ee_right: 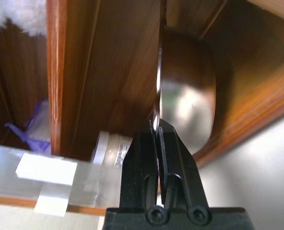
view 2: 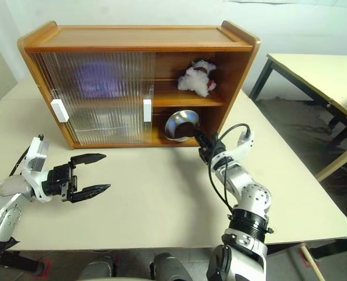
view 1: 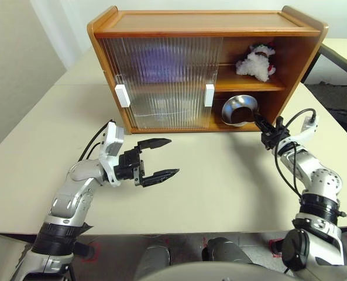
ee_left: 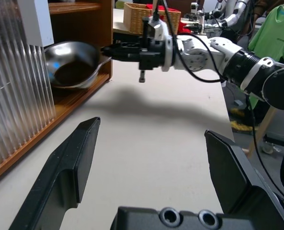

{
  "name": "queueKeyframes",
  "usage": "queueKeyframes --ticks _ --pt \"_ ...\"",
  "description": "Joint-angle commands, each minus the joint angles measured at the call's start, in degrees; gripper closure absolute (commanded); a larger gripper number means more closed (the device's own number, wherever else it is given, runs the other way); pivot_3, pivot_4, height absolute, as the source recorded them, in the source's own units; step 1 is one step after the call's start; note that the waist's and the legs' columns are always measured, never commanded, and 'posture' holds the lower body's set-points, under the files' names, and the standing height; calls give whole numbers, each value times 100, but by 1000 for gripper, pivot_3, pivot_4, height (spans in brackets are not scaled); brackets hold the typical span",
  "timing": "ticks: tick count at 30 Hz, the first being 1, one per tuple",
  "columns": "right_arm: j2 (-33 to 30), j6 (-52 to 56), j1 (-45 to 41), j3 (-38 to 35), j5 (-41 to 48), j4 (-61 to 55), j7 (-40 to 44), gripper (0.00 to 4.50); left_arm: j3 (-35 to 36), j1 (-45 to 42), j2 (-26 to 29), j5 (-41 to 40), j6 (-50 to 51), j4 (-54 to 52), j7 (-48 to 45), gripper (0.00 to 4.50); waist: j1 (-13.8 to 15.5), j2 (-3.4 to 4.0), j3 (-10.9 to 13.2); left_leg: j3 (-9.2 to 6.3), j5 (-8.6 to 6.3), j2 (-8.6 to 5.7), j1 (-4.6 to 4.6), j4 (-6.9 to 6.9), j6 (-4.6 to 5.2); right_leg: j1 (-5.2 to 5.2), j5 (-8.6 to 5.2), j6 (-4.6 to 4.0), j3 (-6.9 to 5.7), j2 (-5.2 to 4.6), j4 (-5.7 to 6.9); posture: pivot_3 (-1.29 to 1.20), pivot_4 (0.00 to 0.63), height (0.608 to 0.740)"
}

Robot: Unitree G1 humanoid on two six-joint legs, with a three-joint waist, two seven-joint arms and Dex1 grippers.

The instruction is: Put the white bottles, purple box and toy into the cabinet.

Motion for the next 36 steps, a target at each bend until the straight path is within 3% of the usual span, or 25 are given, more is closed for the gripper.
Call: queueKeyframes --ticks 1,17,20,30,34,36 --pt "70 -346 -245 107 -300 356 13 4457 21 -40 41 31 54 -79 34 0 2 4 -2 -3 0 2 0 -3 0 0 1 -2 0 0 0 -48 0 740" --pt "-195 -691 -648 177 -964 1240 453 4457 -36 -142 25 48 105 -126 81 0 34 10 -6 -54 1 4 1 -36 -1 -2 13 -48 -11 7 -1 -54 0 740" --pt "-431 -704 -470 514 -1258 1018 1092 3772 -66 -172 15 44 102 -113 47 0 34 9 -6 -52 3 3 4 -34 0 2 14 -47 -11 7 -1 -68 0 740" --pt "-1085 -614 246 1407 -1998 331 2505 120 -103 -188 -16 56 97 -109 36 0 20 9 -6 -40 4 2 8 -24 -1 15 12 -40 -10 15 -2 -66 0 740" --pt "-1598 206 676 1645 -1739 -352 3084 51 -100 -115 -37 55 71 -120 46 0 35 9 -6 -45 4 -6 13 -13 -1 32 -10 -5 -11 17 -3 -61 0 740" --pt "-1799 454 777 1684 -1695 -527 3284 51 -103 -104 -43 62 58 -118 48 0 37 9 -6 -44 5 -9 13 -1 -3 40 -25 -27 -11 21 -2 -62 0 740"
